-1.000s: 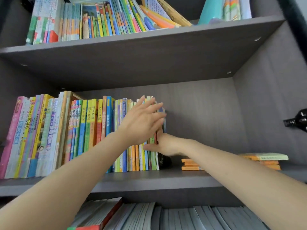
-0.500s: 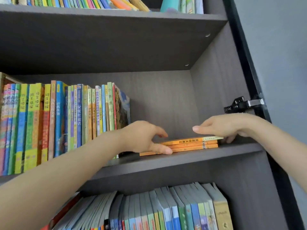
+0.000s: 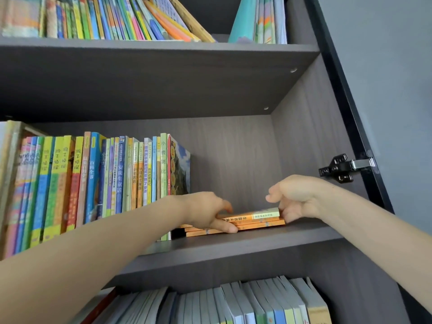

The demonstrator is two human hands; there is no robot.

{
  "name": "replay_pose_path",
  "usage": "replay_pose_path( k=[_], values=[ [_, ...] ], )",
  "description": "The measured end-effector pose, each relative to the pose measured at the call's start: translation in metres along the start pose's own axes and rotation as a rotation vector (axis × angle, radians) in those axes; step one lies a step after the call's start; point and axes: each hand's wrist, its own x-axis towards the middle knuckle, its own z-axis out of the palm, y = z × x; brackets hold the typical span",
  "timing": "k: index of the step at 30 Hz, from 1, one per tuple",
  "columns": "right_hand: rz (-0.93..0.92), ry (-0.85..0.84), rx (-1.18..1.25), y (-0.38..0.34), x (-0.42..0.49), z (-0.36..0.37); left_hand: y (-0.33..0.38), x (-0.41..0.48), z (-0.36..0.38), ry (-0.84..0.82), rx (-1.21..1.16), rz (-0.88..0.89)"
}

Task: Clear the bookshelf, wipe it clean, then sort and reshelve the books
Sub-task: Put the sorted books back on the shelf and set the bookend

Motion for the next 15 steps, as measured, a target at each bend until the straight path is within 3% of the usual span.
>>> replay_pose_path(
  k=[5, 8, 10, 13, 15],
  values=[
    [-0.056, -0.037, 0.395, -0.009, 0.009, 0.011, 0.002, 0.005, 0.003, 0.097, 0.163, -0.026],
    [-0.124, 0.035, 0.51, -0.016, 0.008, 0.015, -0.003, 0.007, 0.001, 0.286, 0.024, -0.108],
    [-0.179, 0.065, 0.457, -0.019, 0.008, 0.022, -0.011, 0.007, 0.0, 0.469, -0.112, -0.224],
    [-0.248, -0.06, 0.186, -0.019, 0.015, 0.052, -0.026, 0.005, -0.006, 0.7, -0.303, -0.462],
    [-0.292, -0.144, -0.062, -0.016, 0.023, 0.08, -0.033, 0.007, -0.018, 0.713, -0.472, -0.568]
  ],
)
